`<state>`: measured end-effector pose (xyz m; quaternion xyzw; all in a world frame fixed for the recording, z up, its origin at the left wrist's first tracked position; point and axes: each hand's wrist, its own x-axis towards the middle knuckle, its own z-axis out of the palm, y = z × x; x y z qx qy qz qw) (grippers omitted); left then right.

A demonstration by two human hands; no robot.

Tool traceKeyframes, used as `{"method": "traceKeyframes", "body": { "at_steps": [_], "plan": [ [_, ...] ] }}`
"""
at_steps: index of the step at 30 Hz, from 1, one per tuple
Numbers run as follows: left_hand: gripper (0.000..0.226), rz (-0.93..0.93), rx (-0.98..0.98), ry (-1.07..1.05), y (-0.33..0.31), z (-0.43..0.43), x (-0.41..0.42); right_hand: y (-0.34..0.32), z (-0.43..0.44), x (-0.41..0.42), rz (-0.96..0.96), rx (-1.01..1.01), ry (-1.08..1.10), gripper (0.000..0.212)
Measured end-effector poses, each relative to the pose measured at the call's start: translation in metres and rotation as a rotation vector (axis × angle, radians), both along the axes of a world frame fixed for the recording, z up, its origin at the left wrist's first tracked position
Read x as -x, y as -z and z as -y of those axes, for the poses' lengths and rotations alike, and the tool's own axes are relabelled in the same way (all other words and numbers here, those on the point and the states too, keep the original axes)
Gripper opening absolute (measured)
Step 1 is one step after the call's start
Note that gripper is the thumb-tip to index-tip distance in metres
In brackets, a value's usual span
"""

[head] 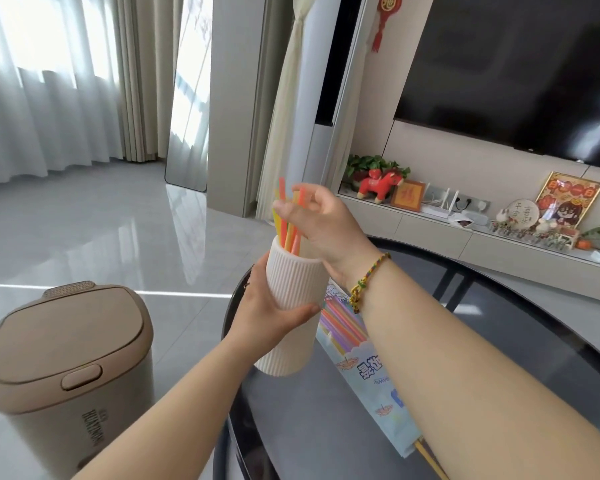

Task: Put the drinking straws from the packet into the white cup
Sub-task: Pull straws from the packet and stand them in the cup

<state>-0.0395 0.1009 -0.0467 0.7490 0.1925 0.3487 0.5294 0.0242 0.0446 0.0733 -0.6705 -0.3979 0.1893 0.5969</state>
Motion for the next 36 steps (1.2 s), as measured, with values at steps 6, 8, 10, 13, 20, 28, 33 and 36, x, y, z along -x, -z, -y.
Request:
{"method": "traceKeyframes", "body": {
  "at_steps": [6, 8, 10, 13, 20, 28, 33, 36],
  "plan": [
    [0.090, -0.078, 0.002, -0.002, 0.017, 0.008, 0.016, -0.004, 0.016, -0.002, 0.091, 0.021, 0.052, 0.051],
    [0.091, -0.104, -0.003, -0.039, 0.021, 0.012, 0.024, -0.004, 0.025, -0.002, 0.136, 0.035, 0.087, 0.052],
    [0.088, -0.123, -0.022, -0.091, 0.024, 0.018, 0.031, -0.004, 0.036, -0.004, 0.144, 0.020, 0.118, 0.051],
    [0.067, -0.047, -0.143, -0.249, 0.027, 0.036, 0.043, 0.002, 0.059, -0.008, 0.160, 0.022, 0.168, 0.049],
    [0.034, -0.233, -0.523, 0.230, 0.054, 0.094, 0.044, 0.070, 0.135, -0.032, 0.149, 0.307, 0.363, 0.054],
    [0.049, -0.477, -0.703, 0.391, 0.078, 0.111, 0.006, 0.146, 0.200, -0.031, 0.258, 0.968, 0.421, 0.079],
    [0.050, -0.508, -0.763, 0.387, 0.084, 0.125, -0.022, 0.167, 0.205, -0.026, 0.343, 1.151, 0.484, 0.071],
    [0.048, -0.503, -0.780, 0.379, 0.088, 0.131, -0.032, 0.171, 0.200, -0.032, 0.432, 1.187, 0.583, 0.060]
  ]
}}
